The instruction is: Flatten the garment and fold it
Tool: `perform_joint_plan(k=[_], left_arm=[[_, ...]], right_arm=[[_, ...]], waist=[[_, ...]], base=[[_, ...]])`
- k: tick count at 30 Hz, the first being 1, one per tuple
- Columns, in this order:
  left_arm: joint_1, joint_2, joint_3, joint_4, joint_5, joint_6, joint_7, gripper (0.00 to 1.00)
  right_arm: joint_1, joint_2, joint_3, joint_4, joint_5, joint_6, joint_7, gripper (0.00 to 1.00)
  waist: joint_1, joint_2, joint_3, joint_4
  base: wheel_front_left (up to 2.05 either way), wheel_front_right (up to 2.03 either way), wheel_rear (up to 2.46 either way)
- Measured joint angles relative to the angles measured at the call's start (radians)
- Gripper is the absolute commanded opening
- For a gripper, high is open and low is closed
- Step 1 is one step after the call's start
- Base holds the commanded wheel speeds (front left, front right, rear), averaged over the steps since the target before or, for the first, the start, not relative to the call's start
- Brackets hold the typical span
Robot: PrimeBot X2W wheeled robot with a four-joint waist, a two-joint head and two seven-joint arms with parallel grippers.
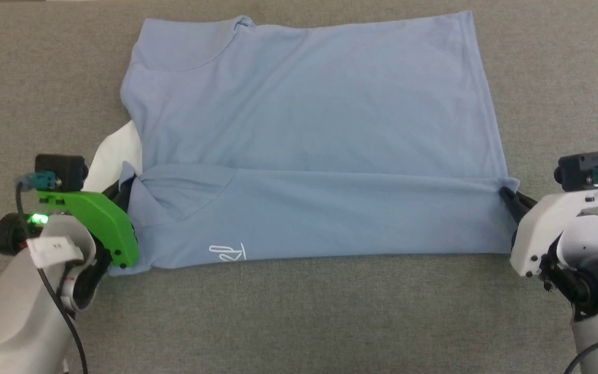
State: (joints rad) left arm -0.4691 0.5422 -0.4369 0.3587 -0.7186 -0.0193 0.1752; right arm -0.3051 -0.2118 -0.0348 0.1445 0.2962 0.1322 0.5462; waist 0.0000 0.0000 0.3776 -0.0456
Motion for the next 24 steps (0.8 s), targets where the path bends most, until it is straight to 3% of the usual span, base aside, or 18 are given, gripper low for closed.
perform_joint_plan(k=[3, 4, 5, 6, 7, 8, 12, 16, 19, 24], left_arm=[[-0.011, 0.0, 0.009, 0.009, -0.054, -0.012, 0.059, 0.0], [-0.013, -0.004, 0.014, 0.01, -0.07, -0.01, 0.07, 0.14], [-0.013, -0.008, 0.021, 0.012, -0.075, -0.005, 0.07, 0.62], [-0.012, -0.016, 0.025, 0.013, -0.075, 0.004, 0.058, 1.0], [-0.01, -0.025, 0.031, 0.013, -0.069, 0.017, 0.028, 1.0], [-0.005, -0.035, 0.036, 0.014, -0.064, 0.029, -0.002, 1.0], [0.042, -0.073, 0.074, 0.016, -0.04, 0.087, -0.187, 1.0], [0.102, -0.104, 0.107, -0.01, 0.002, 0.138, -0.36, 1.0], [0.181, -0.138, 0.137, -0.065, 0.022, 0.188, -0.418, 1.0], [0.279, -0.175, 0.148, -0.13, 0.054, 0.216, -0.428, 1.0]], right_arm=[[-0.027, 0.015, -0.025, 0.013, 0.017, 0.0, 0.102, 0.0], [-0.033, 0.018, -0.034, 0.013, 0.02, 0.0, 0.133, 0.0], [-0.036, 0.021, -0.04, 0.012, 0.02, 0.0, 0.152, 0.0], [-0.037, 0.026, -0.048, 0.008, 0.021, 0.0, 0.169, 0.44], [-0.036, 0.033, -0.054, 0.003, 0.022, 0.0, 0.181, 0.96], [-0.032, 0.038, -0.058, -0.003, 0.025, 0.0, 0.188, 1.0], [0.016, 0.062, -0.08, -0.034, 0.028, 0.0, 0.12, 1.0], [0.083, 0.082, -0.096, -0.073, 0.027, 0.0, -0.052, 1.0], [0.156, 0.105, -0.107, -0.106, 0.019, 0.0, -0.237, 1.0], [0.243, 0.13, -0.098, -0.148, 0.017, 0.0, -0.414, 1.0]], waist=[[0.0, 0.0, 0.006, 0.001], [0.0, 0.0, 0.005, 0.004], [0.0, 0.0, 0.003, 0.006], [0.0001, 0.0, -0.002, 0.009], [0.0001, 0.0, -0.007, 0.012], [0.0, 0.0, -0.012, 0.014], [0.0001, 0.0, -0.04, 0.026], [0.0001, 0.0, -0.078, 0.038], [0.0001, 0.0, -0.121, 0.047], [0.0001, 0.0, -0.167, 0.053]], base=[[0.0, 0.0, 0.0], [0.0, 0.0, 0.0], [0.0, 0.0, 0.0], [0.0, 0.0, 0.0], [0.0, 0.0, 0.0], [0.0, 0.0, 0.0], [0.0, 0.0, 0.0], [0.0, 0.0, 0.0], [0.0, 0.0, 0.0], [0.0, 0.0, 0.0]])
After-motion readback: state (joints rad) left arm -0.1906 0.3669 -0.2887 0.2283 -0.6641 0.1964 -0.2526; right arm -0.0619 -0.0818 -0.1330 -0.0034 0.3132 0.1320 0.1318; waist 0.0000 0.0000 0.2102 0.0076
